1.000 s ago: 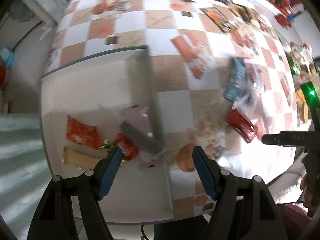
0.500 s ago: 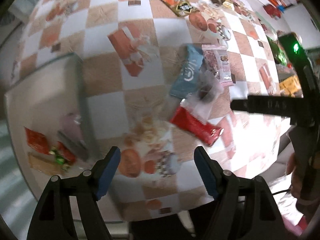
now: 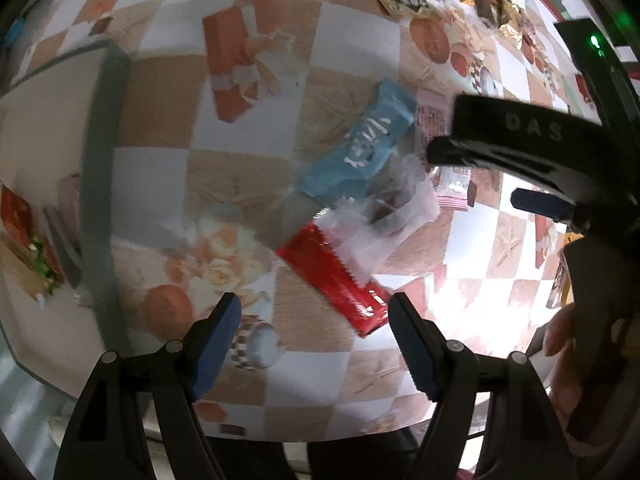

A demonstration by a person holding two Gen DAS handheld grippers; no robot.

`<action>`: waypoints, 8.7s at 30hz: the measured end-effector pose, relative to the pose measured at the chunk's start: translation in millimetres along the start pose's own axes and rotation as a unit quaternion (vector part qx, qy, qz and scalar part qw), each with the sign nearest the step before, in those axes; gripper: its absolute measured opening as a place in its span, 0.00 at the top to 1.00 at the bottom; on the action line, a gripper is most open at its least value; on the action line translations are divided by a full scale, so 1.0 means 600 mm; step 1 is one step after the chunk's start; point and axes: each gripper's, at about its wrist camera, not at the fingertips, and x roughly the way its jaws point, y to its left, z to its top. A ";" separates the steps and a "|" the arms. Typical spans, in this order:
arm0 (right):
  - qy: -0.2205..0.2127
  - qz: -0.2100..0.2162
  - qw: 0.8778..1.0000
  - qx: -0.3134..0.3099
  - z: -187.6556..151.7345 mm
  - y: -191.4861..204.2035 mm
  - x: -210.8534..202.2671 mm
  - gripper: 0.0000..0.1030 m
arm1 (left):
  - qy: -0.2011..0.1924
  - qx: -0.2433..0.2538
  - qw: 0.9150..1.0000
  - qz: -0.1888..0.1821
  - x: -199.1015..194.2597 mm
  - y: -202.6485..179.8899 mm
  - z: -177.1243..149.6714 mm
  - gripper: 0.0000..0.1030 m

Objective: Organize snacks
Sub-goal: 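Move both grippers back toward the remaining snacks on the table, then grasp the pink Crispy Cranberry packet with the right gripper while the left grasps the red bar, then carry the pink packet and red bar over the white tray with both grippers, then open both grippers to drop the pink packet and red bar into the tray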

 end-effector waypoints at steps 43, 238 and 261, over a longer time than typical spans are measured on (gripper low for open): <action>0.013 0.029 0.981 0.194 -0.136 -0.099 0.094 0.00 | -0.002 0.007 0.995 0.102 0.074 0.048 -0.018 0.13; -0.018 0.030 0.947 -0.319 -0.328 0.510 -0.065 0.56 | -0.093 -0.051 0.994 0.040 -0.108 0.441 -0.088 0.72; -0.004 0.037 0.974 -0.226 -0.278 0.420 -0.046 0.01 | -0.114 -0.051 0.989 0.075 -0.115 0.430 -0.074 0.24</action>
